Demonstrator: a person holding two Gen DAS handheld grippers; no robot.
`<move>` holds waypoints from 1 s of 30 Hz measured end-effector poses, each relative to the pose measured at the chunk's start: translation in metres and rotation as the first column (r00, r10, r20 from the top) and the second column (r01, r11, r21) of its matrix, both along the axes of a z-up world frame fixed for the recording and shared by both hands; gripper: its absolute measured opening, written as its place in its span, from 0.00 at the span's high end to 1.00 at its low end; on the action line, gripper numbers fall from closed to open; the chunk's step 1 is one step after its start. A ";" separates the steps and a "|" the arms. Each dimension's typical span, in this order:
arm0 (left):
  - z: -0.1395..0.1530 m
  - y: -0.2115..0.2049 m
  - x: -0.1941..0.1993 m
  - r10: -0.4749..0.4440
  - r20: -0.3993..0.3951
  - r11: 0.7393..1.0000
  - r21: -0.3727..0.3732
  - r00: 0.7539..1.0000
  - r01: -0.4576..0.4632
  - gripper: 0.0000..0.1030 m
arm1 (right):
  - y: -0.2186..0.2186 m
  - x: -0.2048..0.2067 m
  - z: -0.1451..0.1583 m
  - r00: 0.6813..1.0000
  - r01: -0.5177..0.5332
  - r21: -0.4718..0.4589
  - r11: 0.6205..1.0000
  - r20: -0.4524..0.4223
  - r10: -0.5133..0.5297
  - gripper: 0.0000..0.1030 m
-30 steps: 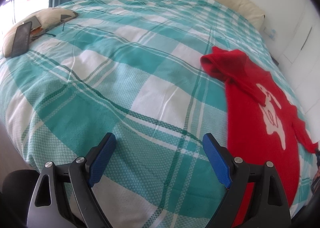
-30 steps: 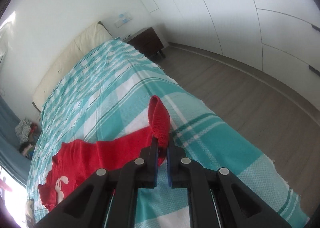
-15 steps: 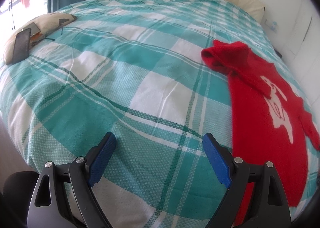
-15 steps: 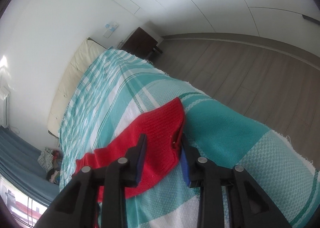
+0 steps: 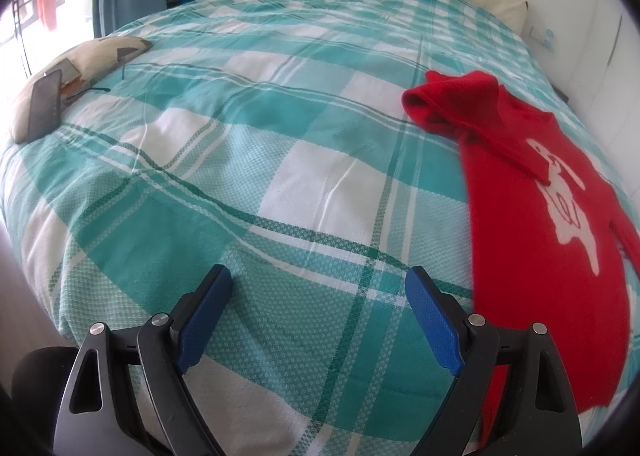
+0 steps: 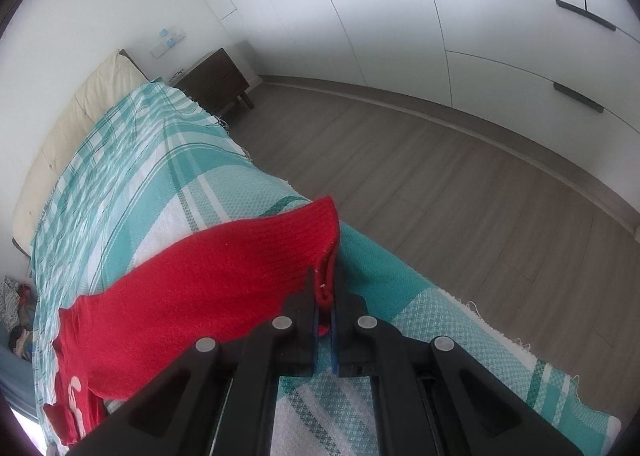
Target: Fold small clothes
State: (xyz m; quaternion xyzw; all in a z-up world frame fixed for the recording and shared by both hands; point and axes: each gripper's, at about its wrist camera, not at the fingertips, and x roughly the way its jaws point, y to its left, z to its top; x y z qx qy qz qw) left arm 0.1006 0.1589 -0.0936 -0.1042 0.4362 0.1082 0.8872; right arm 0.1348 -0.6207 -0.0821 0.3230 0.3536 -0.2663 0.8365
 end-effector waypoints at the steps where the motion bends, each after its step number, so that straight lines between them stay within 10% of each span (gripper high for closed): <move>1: 0.000 0.000 0.000 0.001 0.000 1.000 -0.001 1.000 -0.001 0.13 | 0.001 0.000 0.001 1.000 -0.005 -0.005 1.000 -0.001 0.005 0.97; 7: -0.001 -0.001 0.000 -0.004 -0.007 1.000 -0.001 1.000 0.004 0.10 | -0.002 -0.007 0.001 1.000 0.026 0.012 1.000 0.016 -0.026 0.93; 13: -0.006 -0.006 0.003 -0.016 -0.034 1.000 0.024 0.999 0.017 0.05 | -0.005 -0.033 0.012 0.983 0.182 -0.050 0.982 -0.023 -0.183 0.51; 21: -0.016 -0.016 0.006 -0.029 -0.089 0.995 0.093 0.996 0.038 0.01 | -0.008 -0.081 0.045 0.930 0.366 -0.133 0.921 0.088 -0.357 0.43; 30: -0.019 -0.016 0.005 -0.034 -0.098 0.994 0.101 0.995 0.044 0.00 | 0.020 -0.090 0.080 0.930 0.356 -0.271 0.894 0.199 -0.310 0.37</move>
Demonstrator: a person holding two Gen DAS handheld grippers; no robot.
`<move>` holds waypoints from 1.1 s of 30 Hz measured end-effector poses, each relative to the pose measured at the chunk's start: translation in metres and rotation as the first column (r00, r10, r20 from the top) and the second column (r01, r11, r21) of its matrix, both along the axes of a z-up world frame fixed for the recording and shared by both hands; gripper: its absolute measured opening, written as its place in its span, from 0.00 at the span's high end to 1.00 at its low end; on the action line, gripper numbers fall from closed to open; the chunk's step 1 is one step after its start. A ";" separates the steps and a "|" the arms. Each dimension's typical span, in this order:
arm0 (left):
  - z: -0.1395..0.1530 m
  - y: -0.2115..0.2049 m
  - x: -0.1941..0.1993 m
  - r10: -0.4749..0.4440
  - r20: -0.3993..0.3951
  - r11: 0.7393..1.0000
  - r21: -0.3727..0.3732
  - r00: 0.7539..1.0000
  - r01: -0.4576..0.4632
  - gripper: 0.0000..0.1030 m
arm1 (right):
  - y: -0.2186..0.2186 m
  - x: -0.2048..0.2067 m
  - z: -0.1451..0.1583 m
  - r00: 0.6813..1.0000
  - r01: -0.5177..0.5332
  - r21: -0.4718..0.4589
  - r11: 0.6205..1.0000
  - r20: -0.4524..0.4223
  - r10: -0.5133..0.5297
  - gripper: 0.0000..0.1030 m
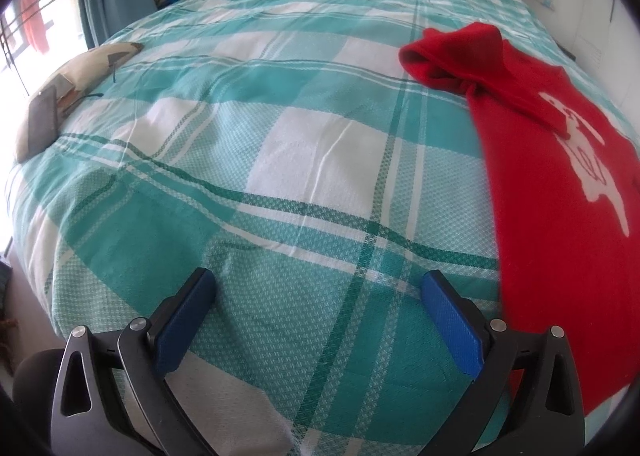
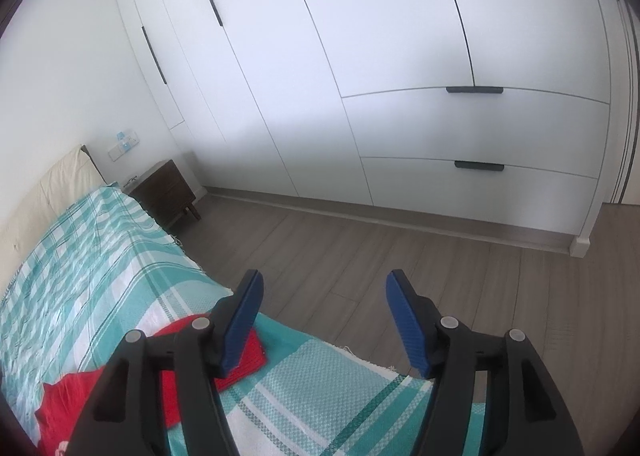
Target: Fold small clothes
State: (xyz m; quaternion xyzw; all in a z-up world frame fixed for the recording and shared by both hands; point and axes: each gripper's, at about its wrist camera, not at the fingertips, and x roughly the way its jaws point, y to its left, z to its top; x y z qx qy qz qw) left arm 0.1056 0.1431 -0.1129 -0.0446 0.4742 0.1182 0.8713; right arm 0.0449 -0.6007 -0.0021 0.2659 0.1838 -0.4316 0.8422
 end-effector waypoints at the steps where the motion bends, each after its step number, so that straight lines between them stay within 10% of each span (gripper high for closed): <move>1: 0.000 -0.001 0.000 -0.001 0.001 1.000 0.004 1.000 0.001 0.00 | 0.003 0.001 0.002 1.000 -0.009 -0.015 1.000 0.001 0.009 0.36; 24: -0.002 -0.005 0.000 -0.034 0.002 0.999 0.032 0.999 0.034 0.00 | 0.018 0.012 0.002 0.997 -0.076 -0.031 0.997 -0.001 0.076 0.33; 29: 0.045 -0.005 -0.017 -0.049 0.158 0.997 0.070 0.986 0.038 0.01 | 0.025 0.013 0.002 0.996 -0.093 -0.040 0.995 -0.007 0.092 0.33; 33: 0.095 -0.042 0.004 -0.262 0.237 0.965 0.090 0.935 0.248 0.01 | 0.028 0.020 0.001 0.992 -0.127 -0.030 0.991 -0.011 0.126 0.32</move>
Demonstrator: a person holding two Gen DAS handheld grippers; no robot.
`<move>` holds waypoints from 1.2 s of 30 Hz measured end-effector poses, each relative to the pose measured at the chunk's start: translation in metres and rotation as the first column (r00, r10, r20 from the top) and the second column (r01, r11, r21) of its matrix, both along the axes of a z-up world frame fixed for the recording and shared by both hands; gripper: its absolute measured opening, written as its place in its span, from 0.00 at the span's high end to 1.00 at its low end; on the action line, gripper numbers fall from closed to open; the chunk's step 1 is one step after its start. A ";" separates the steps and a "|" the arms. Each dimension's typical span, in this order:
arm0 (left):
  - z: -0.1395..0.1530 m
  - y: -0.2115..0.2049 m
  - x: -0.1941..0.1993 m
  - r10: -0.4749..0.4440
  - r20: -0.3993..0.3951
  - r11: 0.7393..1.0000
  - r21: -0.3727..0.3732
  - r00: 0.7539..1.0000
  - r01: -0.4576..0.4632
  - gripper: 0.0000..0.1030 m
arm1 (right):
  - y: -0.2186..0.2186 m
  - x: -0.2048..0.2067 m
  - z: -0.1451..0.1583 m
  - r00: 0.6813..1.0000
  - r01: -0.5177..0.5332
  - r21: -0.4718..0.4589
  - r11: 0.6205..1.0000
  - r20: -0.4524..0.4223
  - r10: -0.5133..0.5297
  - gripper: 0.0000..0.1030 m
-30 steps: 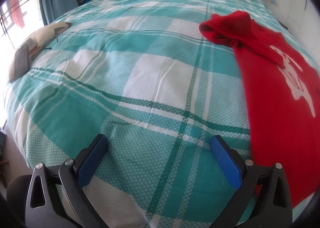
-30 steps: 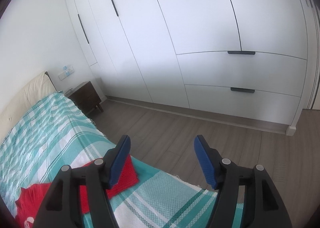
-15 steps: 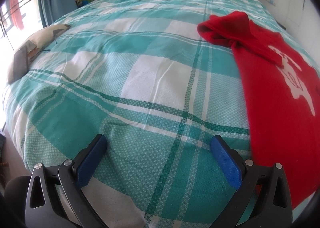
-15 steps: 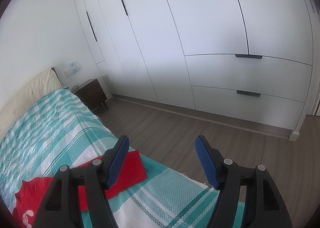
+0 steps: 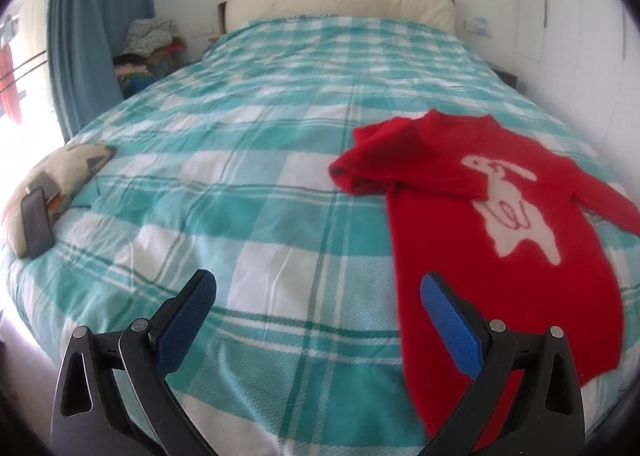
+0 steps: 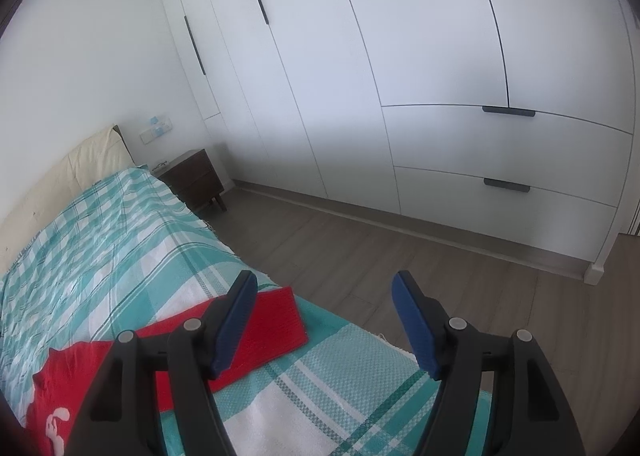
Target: Fold small clothes
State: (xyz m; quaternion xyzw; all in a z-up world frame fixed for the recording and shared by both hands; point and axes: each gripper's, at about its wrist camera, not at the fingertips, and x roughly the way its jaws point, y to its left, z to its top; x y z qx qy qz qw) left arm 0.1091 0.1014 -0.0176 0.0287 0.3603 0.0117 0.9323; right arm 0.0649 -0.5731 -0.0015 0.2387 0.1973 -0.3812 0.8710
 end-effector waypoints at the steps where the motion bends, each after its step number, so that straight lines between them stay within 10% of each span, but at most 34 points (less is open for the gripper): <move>1: 0.007 -0.016 0.011 -0.066 0.002 0.998 0.026 0.998 0.065 0.01 | 0.001 0.002 0.000 1.000 -0.009 0.003 1.000 0.000 0.009 0.32; 4: 0.012 -0.066 0.046 -0.262 -0.011 0.961 0.087 0.965 0.262 0.01 | 0.002 0.008 -0.004 0.999 -0.039 0.025 0.999 0.001 0.039 0.32; 7: -0.010 -0.121 0.086 -0.418 -0.083 0.868 0.258 0.904 0.425 0.01 | 0.003 0.010 -0.006 0.998 -0.063 0.045 0.997 0.000 0.063 0.32; 11: -0.051 -0.157 0.143 -0.446 -0.254 0.802 0.311 0.858 0.509 0.33 | 0.001 0.008 -0.007 0.998 -0.066 0.058 0.996 0.008 0.066 0.32; 16: -0.086 -0.179 0.163 -0.504 -0.332 0.708 0.370 0.798 0.601 0.34 | -0.004 0.011 -0.012 0.997 -0.075 0.102 0.992 0.013 0.074 0.32; 19: -0.082 -0.177 0.174 -0.520 -0.316 0.730 0.318 0.794 0.605 0.40 | -0.003 0.016 -0.014 0.996 -0.091 0.114 0.989 0.010 0.090 0.32; 21: -0.079 -0.168 0.187 -0.512 -0.328 0.778 0.215 0.794 0.591 0.88 | 0.000 0.020 -0.015 0.994 -0.109 0.112 0.988 0.006 0.109 0.32; 26: -0.027 -0.102 0.200 -0.404 -0.167 0.912 0.002 0.899 0.410 0.98 | 0.012 0.027 -0.013 0.989 -0.148 0.077 0.986 -0.013 0.150 0.32; 30: 0.024 0.024 0.193 -0.099 -0.047 0.973 -0.214 0.994 0.087 0.98 | 0.020 0.029 -0.008 0.985 -0.172 0.043 0.984 -0.017 0.173 0.32; 32: 0.029 0.089 0.184 0.108 -0.054 0.963 -0.242 0.993 -0.118 0.98 | 0.022 0.031 -0.007 0.983 -0.184 0.033 0.982 -0.017 0.185 0.32; 36: 0.007 0.189 0.159 0.416 -0.131 0.855 -0.281 0.900 -0.436 0.98 | 0.031 0.036 -0.006 0.976 -0.213 0.013 0.977 -0.033 0.213 0.32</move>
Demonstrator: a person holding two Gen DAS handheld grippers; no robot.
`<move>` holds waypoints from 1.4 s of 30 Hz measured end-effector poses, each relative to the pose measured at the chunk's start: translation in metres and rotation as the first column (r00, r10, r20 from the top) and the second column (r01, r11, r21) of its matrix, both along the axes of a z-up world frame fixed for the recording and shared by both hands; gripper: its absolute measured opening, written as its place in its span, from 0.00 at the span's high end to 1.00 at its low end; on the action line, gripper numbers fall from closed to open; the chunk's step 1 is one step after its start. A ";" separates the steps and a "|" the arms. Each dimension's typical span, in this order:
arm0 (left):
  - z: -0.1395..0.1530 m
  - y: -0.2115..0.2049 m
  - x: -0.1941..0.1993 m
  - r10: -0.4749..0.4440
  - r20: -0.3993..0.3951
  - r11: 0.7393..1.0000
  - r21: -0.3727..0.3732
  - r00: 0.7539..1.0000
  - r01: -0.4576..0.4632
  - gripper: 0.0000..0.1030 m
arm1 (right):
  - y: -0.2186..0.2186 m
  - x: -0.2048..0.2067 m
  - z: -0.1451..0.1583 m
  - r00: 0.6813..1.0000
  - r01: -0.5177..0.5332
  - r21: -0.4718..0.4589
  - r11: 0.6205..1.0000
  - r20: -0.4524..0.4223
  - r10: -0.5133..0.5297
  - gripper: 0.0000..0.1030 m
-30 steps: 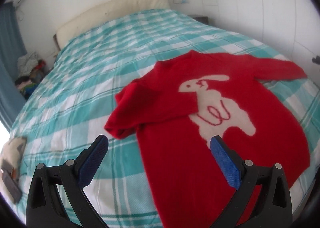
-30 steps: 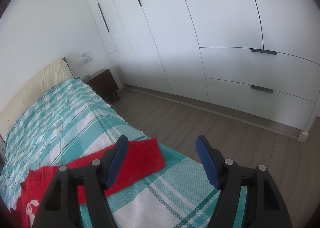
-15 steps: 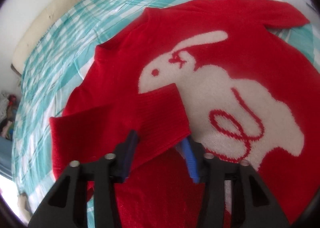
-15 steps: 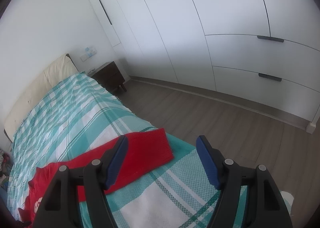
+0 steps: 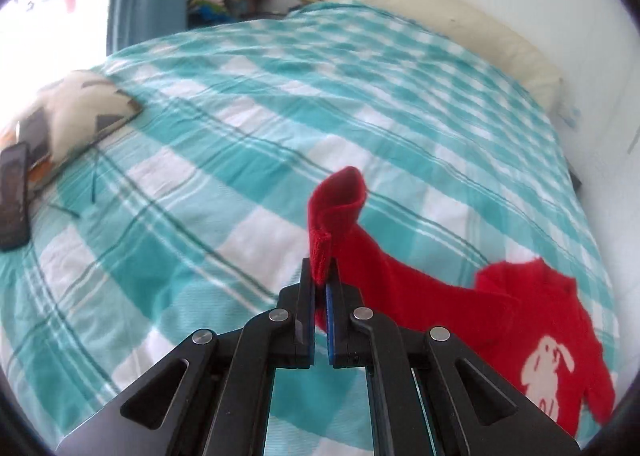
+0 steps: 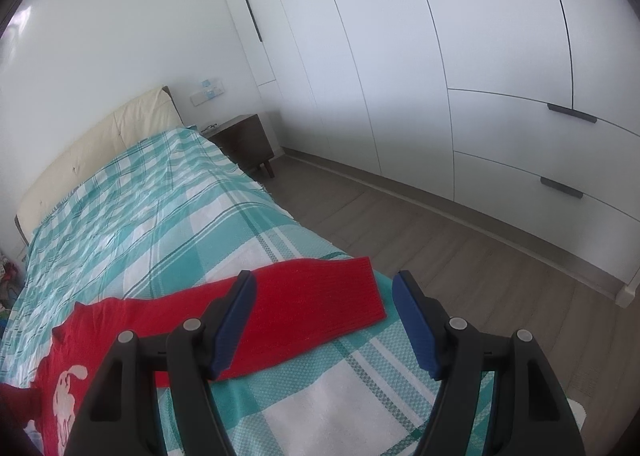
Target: Fold small clothes
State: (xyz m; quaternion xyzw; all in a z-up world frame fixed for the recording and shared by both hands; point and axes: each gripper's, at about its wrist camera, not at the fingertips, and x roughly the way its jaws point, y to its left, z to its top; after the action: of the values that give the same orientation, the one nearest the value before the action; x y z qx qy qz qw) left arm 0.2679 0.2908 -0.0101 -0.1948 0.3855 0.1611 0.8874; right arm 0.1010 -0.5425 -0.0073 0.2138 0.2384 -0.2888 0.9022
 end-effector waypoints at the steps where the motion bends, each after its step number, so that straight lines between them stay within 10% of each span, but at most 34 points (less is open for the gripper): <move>1: -0.009 0.017 -0.008 0.060 -0.016 0.998 -0.014 0.998 -0.060 0.98 | 0.002 0.001 0.000 1.000 -0.007 -0.007 1.000 -0.005 0.007 0.32; 8: -0.065 0.064 -0.049 0.211 -0.075 0.962 -0.164 0.975 -0.220 0.98 | 0.017 0.008 -0.002 0.998 -0.040 -0.071 0.997 -0.042 0.037 0.32; 42: -0.115 0.075 -0.066 0.261 -0.167 0.940 -0.179 0.951 -0.290 0.97 | 0.011 0.005 -0.004 0.998 -0.015 -0.059 0.998 -0.055 0.012 0.32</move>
State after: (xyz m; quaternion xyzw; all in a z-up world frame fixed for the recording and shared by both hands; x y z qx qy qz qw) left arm 0.2014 0.3662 -0.1248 -0.3239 0.4304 0.2576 0.8022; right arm 0.1058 -0.5317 -0.0116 0.1775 0.2556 -0.2951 0.9033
